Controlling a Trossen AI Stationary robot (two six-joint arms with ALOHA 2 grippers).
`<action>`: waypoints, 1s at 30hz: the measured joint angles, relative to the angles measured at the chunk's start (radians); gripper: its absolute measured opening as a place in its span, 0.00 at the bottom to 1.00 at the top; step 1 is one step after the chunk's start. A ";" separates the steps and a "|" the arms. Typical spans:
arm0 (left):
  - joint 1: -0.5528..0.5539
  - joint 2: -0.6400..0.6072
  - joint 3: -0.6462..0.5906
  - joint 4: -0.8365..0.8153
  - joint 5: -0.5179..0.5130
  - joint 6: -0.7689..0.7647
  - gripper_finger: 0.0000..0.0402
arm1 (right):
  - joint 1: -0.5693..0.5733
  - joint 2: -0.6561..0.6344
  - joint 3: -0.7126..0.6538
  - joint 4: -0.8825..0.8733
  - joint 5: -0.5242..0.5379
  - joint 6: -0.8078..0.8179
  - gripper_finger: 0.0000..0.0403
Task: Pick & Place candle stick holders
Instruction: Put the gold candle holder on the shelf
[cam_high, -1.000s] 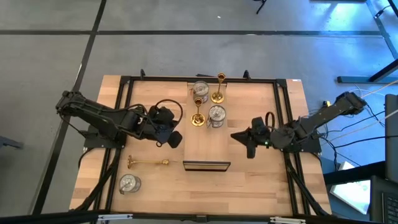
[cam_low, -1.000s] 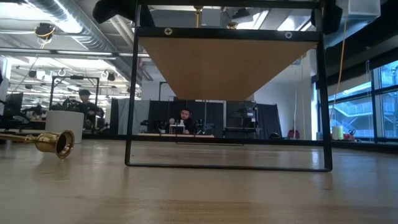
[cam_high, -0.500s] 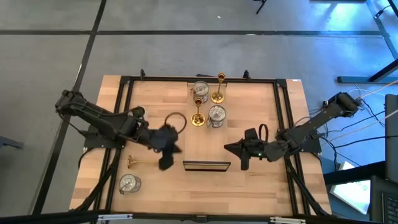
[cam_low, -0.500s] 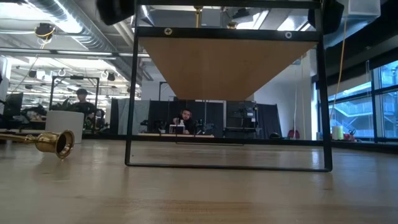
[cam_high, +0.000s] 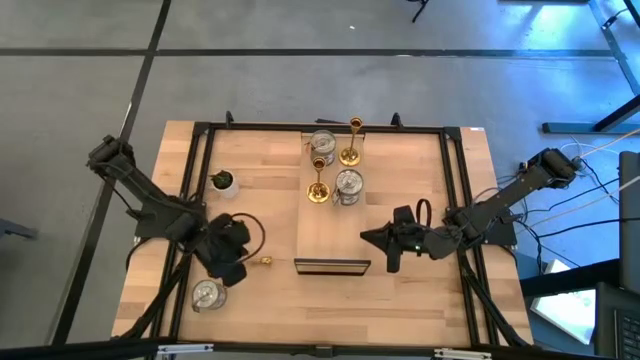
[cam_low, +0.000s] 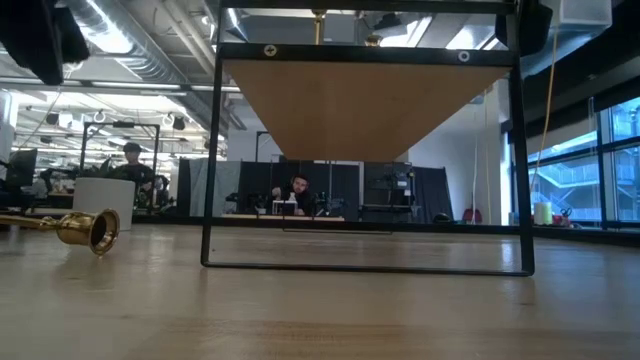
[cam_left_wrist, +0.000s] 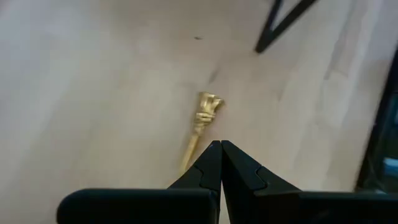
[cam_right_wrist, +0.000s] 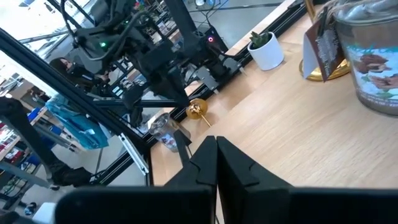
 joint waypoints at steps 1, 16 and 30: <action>-0.010 -0.009 0.000 -0.010 -0.009 -0.004 0.00 | 0.000 0.000 0.000 0.000 0.002 0.000 0.00; -0.091 -0.061 0.000 -0.011 0.219 0.044 0.00 | -0.011 0.000 0.000 0.016 0.003 0.003 0.00; -0.014 0.112 0.000 -0.043 0.340 0.235 0.21 | -0.011 0.000 0.000 0.007 0.003 -0.016 0.00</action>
